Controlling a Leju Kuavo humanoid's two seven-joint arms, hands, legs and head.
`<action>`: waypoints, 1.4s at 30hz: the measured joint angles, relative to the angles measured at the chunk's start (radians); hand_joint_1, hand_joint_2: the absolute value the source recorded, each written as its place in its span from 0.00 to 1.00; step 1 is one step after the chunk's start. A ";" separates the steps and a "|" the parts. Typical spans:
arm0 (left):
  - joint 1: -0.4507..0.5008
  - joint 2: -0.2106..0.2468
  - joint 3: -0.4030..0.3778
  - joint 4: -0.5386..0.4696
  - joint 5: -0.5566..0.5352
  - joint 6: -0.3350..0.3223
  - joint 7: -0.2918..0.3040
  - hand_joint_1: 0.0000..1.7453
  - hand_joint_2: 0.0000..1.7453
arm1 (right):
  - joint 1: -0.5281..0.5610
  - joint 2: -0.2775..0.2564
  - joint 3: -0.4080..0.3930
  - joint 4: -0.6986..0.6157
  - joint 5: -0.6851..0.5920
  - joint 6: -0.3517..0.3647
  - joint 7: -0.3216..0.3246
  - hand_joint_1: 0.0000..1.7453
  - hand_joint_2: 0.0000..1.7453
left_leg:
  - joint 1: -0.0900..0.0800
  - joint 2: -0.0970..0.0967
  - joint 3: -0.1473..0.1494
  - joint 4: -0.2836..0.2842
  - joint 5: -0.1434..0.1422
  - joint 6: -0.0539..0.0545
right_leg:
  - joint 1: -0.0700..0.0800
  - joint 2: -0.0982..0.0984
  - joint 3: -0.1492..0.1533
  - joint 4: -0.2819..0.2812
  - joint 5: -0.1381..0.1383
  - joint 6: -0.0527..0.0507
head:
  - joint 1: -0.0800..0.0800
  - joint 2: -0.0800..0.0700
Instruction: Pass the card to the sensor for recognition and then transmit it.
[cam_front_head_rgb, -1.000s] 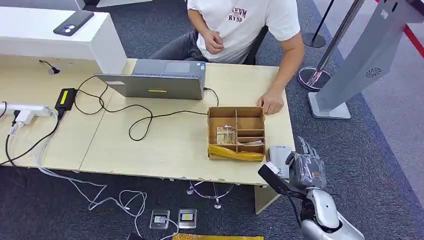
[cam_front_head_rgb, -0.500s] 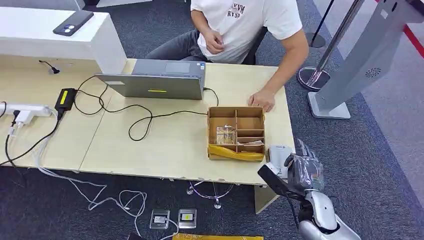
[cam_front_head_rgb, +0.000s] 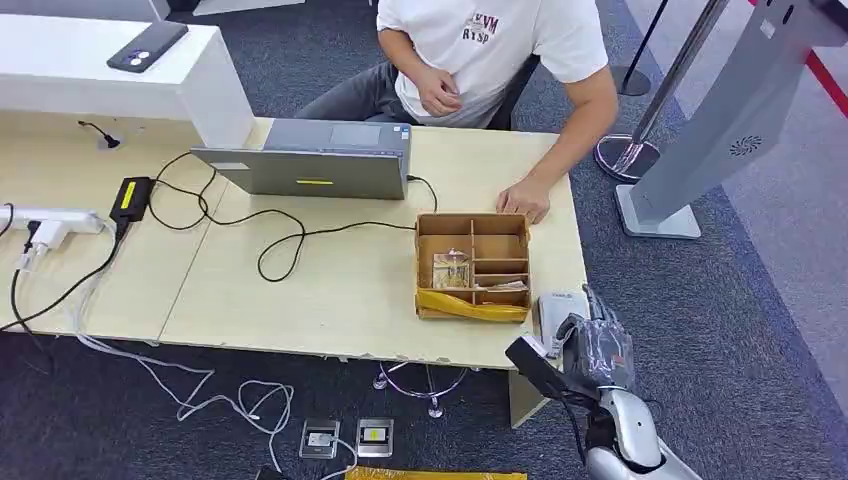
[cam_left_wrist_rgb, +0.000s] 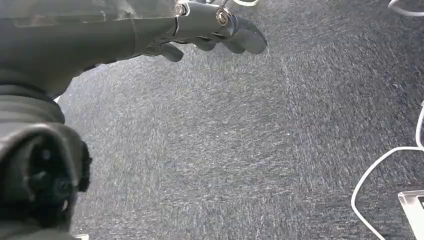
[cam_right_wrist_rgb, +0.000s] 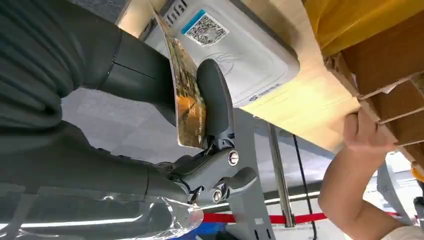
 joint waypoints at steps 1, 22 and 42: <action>0.000 -0.001 0.000 0.000 0.000 0.000 0.000 0.00 0.00 | 0.000 0.002 -0.001 0.001 0.000 0.000 -0.002 1.00 1.00 | 0.000 0.000 0.000 0.000 0.000 0.000 | 0.000 0.000 0.000 0.000 0.000 0.000 | 0.000 0.000; 0.000 -0.001 0.000 0.000 -0.016 0.000 0.000 0.00 0.00 | 0.004 0.015 -0.025 0.029 0.031 -0.030 0.008 1.00 1.00 | 0.000 0.001 0.000 0.000 0.000 0.000 | 0.000 0.000 0.000 0.000 0.000 0.000 | 0.000 0.000; 0.003 -0.001 -0.002 0.000 -0.021 0.000 -0.014 0.00 0.00 | -0.123 -0.055 -0.116 -0.113 0.148 -0.010 0.097 1.00 1.00 | -0.001 0.002 0.000 0.000 0.000 0.000 | -0.001 0.001 0.000 0.000 0.001 0.000 | -0.001 0.000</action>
